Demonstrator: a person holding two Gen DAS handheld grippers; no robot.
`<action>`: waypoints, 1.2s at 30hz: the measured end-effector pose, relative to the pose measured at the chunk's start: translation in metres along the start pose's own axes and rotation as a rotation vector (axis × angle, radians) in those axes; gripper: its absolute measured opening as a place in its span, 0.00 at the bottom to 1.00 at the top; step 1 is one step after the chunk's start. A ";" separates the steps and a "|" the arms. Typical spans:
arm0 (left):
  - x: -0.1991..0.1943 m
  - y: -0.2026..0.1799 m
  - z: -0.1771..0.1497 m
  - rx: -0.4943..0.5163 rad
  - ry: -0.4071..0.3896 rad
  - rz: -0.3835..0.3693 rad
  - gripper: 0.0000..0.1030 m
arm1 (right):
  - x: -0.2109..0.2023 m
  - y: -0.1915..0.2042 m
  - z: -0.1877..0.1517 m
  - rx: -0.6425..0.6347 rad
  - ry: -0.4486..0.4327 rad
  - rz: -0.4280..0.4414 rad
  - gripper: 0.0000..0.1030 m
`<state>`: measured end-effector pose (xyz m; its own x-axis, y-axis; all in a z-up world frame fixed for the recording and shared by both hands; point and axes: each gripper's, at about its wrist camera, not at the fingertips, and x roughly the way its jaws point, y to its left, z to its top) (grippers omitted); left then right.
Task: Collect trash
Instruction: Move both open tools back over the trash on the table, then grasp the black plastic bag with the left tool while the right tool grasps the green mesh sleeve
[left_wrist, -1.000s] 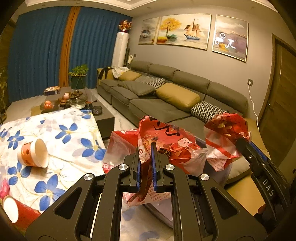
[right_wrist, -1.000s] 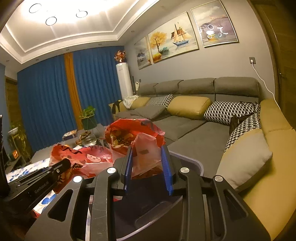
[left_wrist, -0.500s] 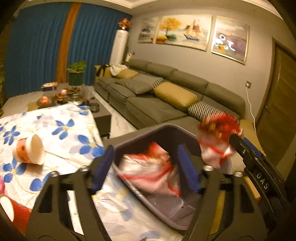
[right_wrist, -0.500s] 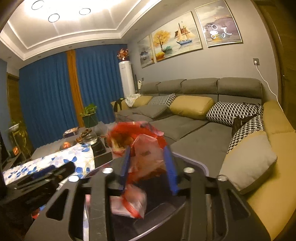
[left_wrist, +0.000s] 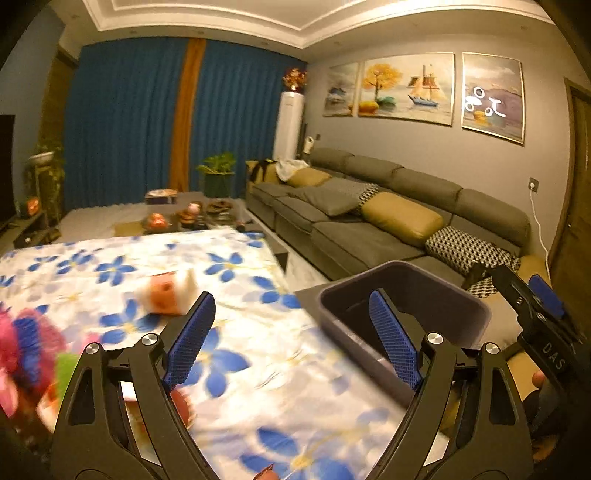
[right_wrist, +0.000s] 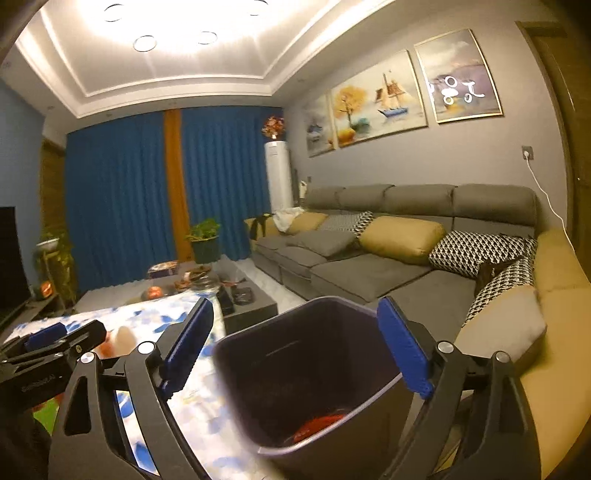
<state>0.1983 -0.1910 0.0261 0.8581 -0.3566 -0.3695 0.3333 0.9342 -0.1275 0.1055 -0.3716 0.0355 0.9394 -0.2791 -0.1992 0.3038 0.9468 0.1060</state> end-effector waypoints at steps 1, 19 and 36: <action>-0.011 0.007 -0.003 -0.004 -0.005 0.012 0.81 | -0.007 0.005 -0.002 -0.007 -0.002 0.015 0.86; -0.166 0.173 -0.070 -0.150 -0.048 0.357 0.81 | -0.074 0.140 -0.051 -0.079 0.106 0.300 0.86; -0.193 0.212 -0.078 -0.229 -0.041 0.421 0.81 | -0.052 0.249 -0.090 -0.217 0.294 0.443 0.71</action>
<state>0.0725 0.0771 -0.0011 0.9162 0.0569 -0.3966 -0.1368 0.9748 -0.1762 0.1183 -0.1067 -0.0158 0.8764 0.1786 -0.4473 -0.1776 0.9831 0.0445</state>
